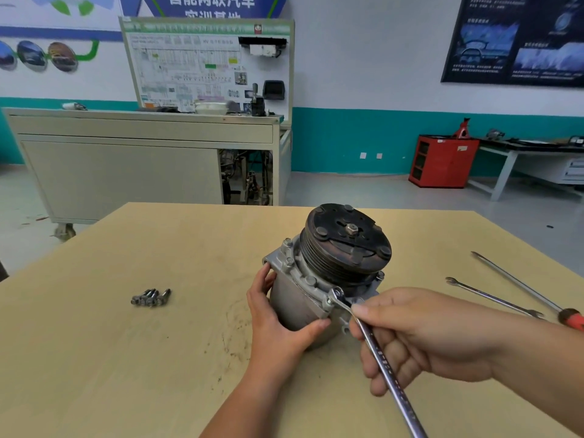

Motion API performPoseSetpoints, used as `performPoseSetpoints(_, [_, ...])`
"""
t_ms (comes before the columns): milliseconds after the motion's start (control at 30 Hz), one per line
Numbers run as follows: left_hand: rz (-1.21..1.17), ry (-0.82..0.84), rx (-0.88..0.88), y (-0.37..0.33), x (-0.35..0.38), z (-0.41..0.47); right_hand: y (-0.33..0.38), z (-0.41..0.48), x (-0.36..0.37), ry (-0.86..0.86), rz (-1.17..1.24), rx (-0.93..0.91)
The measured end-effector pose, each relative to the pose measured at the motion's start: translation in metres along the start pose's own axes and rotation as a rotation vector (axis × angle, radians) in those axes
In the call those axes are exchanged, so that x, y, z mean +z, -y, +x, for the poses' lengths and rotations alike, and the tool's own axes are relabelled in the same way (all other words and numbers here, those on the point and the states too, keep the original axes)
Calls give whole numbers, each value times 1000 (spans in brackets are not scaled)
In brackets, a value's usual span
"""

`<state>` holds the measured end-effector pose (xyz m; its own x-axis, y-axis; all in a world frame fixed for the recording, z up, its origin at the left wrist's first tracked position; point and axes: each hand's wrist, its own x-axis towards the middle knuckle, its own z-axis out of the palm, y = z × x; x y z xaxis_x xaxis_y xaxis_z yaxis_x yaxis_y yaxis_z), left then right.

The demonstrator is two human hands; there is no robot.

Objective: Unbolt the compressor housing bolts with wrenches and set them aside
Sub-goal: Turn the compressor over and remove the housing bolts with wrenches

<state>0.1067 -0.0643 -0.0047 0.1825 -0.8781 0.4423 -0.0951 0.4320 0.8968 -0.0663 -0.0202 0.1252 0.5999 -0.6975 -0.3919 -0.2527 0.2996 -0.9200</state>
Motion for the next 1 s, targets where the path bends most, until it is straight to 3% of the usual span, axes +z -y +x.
performPoseSetpoints(133, [-2, 5, -6, 0, 0, 0, 13, 0, -3, -7, -150, 84])
performPoseSetpoints(267, [-10, 13, -20, -2, 0, 0, 28, -5, -26, -358, -932, -52])
performPoseSetpoints(333, [-7, 12, -21, -2, 0, 0, 28, -6, -32, -503, -1109, -166])
performPoseSetpoints(533, [-7, 4, -22, -2, -1, 0, 9, -15, -27, -124, -337, -62])
performPoseSetpoints(633, [-1, 4, -15, -1, -1, 0, 2, -9, -11, -72, -111, -58])
performPoseSetpoints(833, [5, 0, 8, 1, -1, 0, 6, 2, 9, -84, 6, -19])
performPoseSetpoints(1000, [-13, 9, 11, 2, -1, 1, 1, -4, 4, -154, -69, -17])
